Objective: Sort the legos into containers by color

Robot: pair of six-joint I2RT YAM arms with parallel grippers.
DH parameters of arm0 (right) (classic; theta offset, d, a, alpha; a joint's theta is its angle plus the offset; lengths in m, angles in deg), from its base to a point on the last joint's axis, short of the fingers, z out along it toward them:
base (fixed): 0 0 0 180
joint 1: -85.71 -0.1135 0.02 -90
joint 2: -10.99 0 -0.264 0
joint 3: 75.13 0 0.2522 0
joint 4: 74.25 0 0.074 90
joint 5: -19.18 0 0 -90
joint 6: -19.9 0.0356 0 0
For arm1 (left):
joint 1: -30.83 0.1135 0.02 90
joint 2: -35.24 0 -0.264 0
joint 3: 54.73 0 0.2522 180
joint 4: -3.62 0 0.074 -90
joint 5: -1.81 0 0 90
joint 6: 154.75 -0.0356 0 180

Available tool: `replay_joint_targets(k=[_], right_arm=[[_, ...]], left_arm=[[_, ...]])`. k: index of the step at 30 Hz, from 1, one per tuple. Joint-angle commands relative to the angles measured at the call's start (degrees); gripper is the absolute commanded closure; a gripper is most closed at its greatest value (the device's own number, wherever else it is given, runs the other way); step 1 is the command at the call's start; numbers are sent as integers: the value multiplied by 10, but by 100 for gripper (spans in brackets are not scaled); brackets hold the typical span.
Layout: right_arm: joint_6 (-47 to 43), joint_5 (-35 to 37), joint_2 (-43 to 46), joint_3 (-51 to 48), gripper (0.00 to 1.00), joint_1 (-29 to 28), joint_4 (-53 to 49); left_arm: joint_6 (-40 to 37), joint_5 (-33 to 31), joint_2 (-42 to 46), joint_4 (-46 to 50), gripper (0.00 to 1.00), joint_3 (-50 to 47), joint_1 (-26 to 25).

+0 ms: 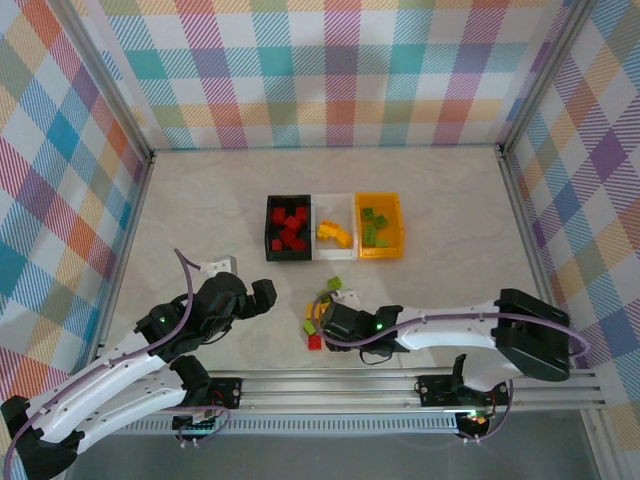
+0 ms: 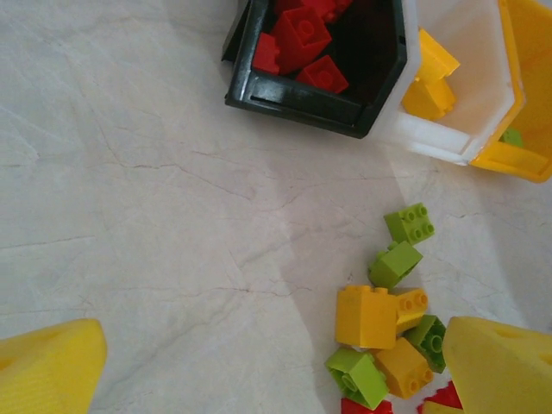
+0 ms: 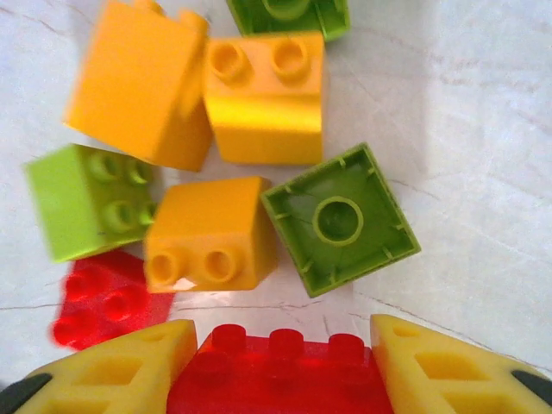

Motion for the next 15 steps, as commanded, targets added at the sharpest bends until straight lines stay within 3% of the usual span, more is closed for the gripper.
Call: replay_joint_targets(k=[1, 7, 11, 15], right_arm=[[-34, 20, 58, 10, 62, 2, -1], [-122, -81, 27, 102, 63, 119, 50], [-177, -144, -95, 248, 63, 179, 40], [-192, -160, -212, 382, 63, 221, 22]], left_arm=[[2, -18, 12, 21, 0, -2, -3], [2, -5, 20, 15, 0, -22, -4], [1, 6, 20, 12, 0, -31, -4], [4, 22, 19, 6, 0, -42, -5]])
